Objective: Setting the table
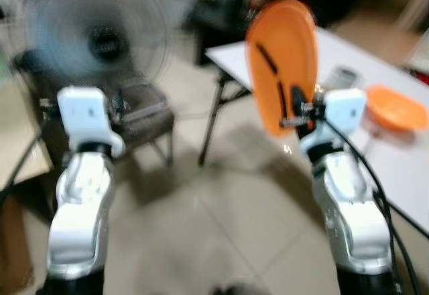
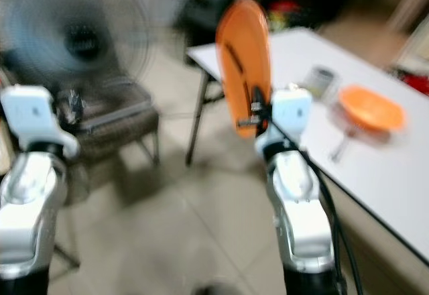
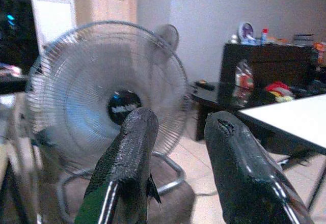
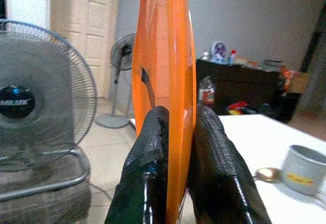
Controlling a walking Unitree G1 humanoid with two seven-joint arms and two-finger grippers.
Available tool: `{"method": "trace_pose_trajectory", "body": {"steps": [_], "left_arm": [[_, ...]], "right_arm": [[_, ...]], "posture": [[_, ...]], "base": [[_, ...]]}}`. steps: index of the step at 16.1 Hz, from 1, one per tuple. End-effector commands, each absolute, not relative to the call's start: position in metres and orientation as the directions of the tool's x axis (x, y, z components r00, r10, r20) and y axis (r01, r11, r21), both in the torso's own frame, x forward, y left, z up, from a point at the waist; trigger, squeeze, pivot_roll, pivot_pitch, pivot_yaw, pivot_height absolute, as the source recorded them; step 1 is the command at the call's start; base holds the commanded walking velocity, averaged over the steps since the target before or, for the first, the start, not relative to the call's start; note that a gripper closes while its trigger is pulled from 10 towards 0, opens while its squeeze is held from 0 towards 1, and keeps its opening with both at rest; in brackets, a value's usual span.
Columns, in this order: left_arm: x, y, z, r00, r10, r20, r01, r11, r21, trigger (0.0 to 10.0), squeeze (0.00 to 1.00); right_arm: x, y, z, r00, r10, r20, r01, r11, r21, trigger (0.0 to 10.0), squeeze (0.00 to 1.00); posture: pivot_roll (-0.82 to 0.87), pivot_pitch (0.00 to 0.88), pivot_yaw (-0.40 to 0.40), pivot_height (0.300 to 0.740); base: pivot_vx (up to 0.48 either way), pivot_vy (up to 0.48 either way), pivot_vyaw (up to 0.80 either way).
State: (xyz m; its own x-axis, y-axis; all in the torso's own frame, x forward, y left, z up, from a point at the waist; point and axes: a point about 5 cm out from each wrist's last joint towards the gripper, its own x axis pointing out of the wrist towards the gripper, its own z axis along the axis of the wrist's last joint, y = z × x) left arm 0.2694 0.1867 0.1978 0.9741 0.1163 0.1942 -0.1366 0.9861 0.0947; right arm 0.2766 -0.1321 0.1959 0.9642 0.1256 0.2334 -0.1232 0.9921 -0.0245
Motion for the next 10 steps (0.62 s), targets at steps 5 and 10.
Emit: {"method": "trace_pose_trajectory", "body": {"steps": [5, 10], "left_arm": [[0.271, 0.189, 0.199, 0.984, 0.057, 0.170, -0.084, 0.984, 0.158, 10.0, 0.00], [0.270, 0.196, 0.193, 0.990, 0.049, 0.130, -0.069, 0.986, 0.153, 10.0, 0.00]], "right_arm": [[0.280, -0.139, 0.204, 0.956, 0.056, 0.289, -0.049, 0.998, -0.033, 10.0, 0.00], [0.279, -0.139, 0.188, 0.977, 0.150, 0.149, -0.155, 0.988, 0.025, 10.0, 0.00]], "posture": [[0.17, 0.000, -0.067, 0.740], [0.17, 0.000, -0.065, 0.740]], "base": [[0.000, 0.000, -0.80], [0.000, 0.000, -0.80]]}}
